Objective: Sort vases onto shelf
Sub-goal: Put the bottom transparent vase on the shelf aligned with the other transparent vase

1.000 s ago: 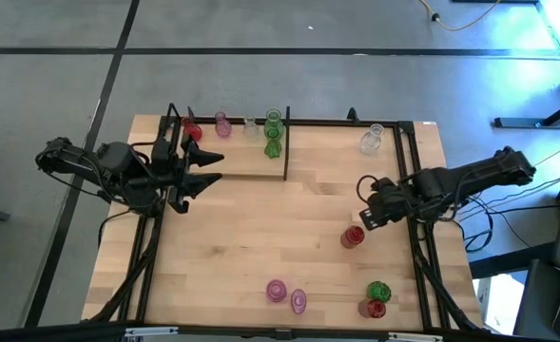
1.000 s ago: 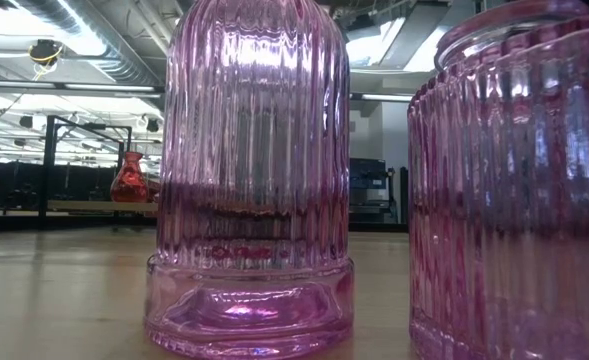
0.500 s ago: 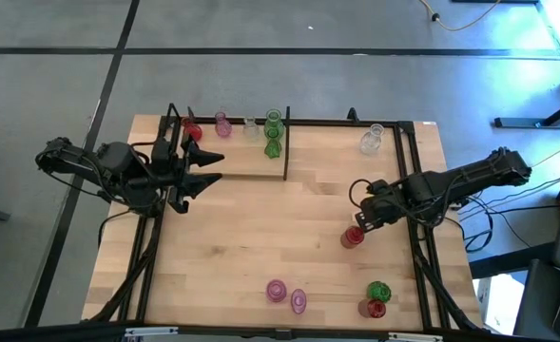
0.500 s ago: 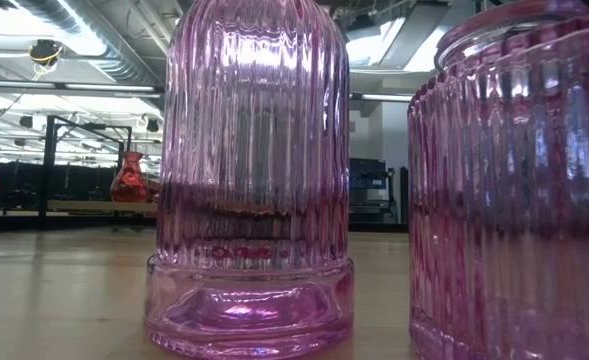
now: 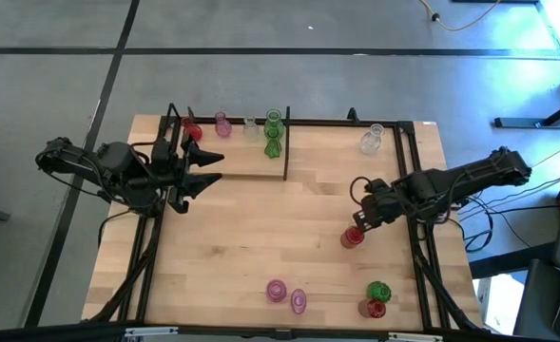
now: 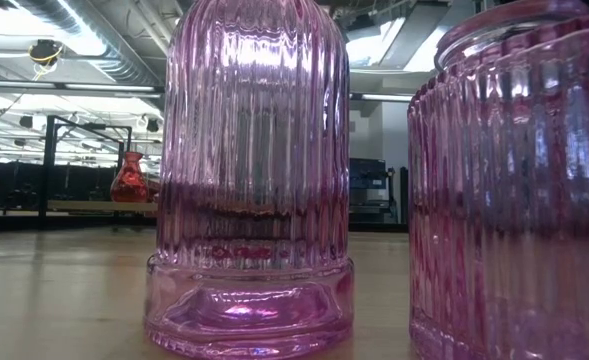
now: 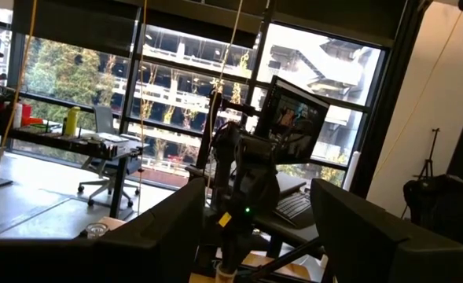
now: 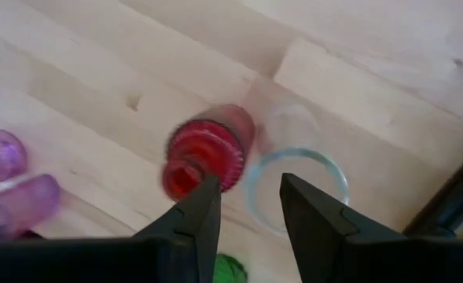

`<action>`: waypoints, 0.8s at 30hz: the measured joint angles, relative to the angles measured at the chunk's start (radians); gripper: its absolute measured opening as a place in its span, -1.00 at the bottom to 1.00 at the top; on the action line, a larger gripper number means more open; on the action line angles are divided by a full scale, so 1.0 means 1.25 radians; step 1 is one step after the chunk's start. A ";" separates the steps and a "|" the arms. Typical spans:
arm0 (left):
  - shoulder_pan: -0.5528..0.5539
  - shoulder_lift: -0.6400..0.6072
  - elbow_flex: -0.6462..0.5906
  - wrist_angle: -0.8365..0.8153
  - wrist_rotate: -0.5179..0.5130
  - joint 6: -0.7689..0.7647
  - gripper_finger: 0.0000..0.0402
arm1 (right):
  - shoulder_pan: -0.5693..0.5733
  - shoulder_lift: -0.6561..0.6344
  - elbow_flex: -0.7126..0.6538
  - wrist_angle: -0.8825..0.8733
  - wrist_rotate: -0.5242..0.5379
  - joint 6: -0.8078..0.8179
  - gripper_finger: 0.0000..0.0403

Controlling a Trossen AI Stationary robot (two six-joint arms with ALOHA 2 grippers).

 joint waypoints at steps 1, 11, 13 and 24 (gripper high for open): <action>0.000 0.000 0.000 0.000 0.000 0.000 0.12 | 0.000 0.000 0.009 -0.002 0.009 0.000 -0.37; 0.000 0.000 0.000 0.000 0.000 0.000 0.12 | 0.000 0.002 0.027 -0.100 0.027 0.041 -0.37; 0.000 0.000 0.000 0.000 0.000 0.000 0.12 | 0.000 0.003 0.027 -0.124 0.029 0.048 -0.37; 0.001 0.000 0.000 0.000 0.000 0.000 0.12 | 0.000 0.017 -0.018 -0.117 -0.024 0.044 -0.37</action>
